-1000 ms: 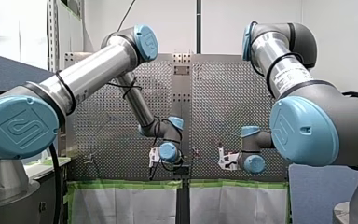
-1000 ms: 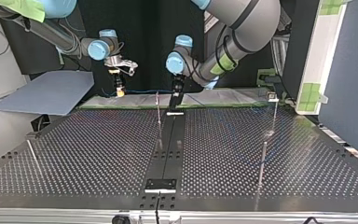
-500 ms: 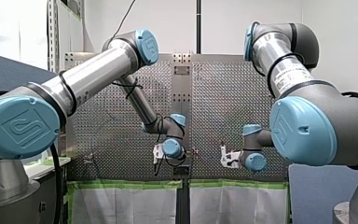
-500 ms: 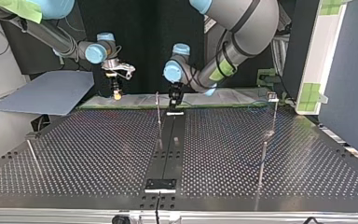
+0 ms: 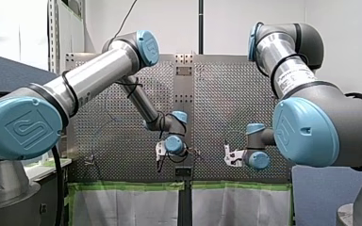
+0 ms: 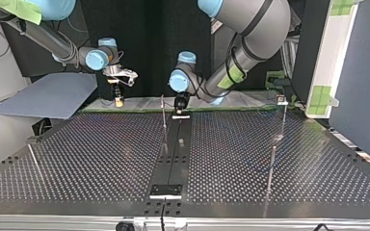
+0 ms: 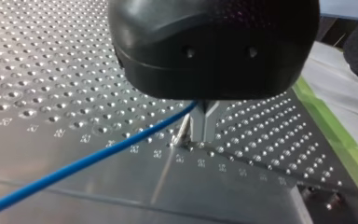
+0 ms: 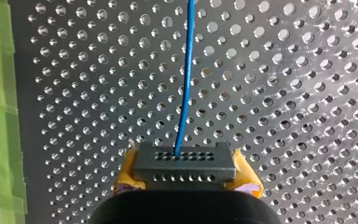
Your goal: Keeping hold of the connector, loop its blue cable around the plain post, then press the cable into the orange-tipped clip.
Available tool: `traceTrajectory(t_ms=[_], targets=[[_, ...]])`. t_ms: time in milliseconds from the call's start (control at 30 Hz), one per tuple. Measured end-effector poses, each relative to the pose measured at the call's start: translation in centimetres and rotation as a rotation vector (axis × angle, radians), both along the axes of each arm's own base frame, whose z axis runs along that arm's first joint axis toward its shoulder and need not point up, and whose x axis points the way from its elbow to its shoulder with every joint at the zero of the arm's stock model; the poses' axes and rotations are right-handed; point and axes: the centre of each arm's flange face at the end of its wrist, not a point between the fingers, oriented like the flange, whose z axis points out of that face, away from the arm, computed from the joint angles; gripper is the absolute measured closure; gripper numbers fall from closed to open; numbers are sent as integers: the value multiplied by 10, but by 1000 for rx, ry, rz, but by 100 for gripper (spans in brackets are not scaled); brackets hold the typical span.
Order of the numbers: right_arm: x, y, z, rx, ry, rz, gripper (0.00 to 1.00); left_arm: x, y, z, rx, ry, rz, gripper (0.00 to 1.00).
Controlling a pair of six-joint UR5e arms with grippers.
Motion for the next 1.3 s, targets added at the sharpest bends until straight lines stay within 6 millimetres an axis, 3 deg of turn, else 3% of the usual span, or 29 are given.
traceTrajectory(t_ms=[400, 633, 700, 767, 800, 867, 1000, 1067, 1100, 1133, 1167, 1300], targets=[[5, -18, 12, -16, 22, 9, 100, 10, 8, 4, -2, -4, 29, 100], [6, -26, 18, -30, 17, 12, 100, 24, 8, 16, -10, -19, 54, 100], [6, -27, 18, -31, 17, 13, 100, 25, 8, 18, -11, -22, 56, 95], [6, -28, 18, -31, 18, 14, 100, 26, 8, 18, -12, -23, 57, 84], [6, -28, 18, -31, 18, 14, 100, 26, 7, 19, -12, -23, 56, 84], [5, -28, 18, -30, 19, 15, 100, 25, 7, 18, -12, -20, 52, 68], [5, -28, 18, -29, 20, 17, 100, 23, 6, 17, 1, -5, 32, 61], [5, -28, 18, -28, 20, 19, 100, 22, 7, 17, 11, 7, 22, 36], [5, -28, 18, -27, 20, 19, 100, 22, 7, 16, 13, 12, 17, 36], [5, -28, 18, -27, 20, 19, 100, 21, 7, 16, 16, 18, 9, 11], [5, -28, 18, -26, 20, 19, 100, 21, 6, 16, 18, 23, 2, 0], [5, -27, 18, -23, 21, 20, 100, 17, 7, 14, 39, 48, -13, 0]])
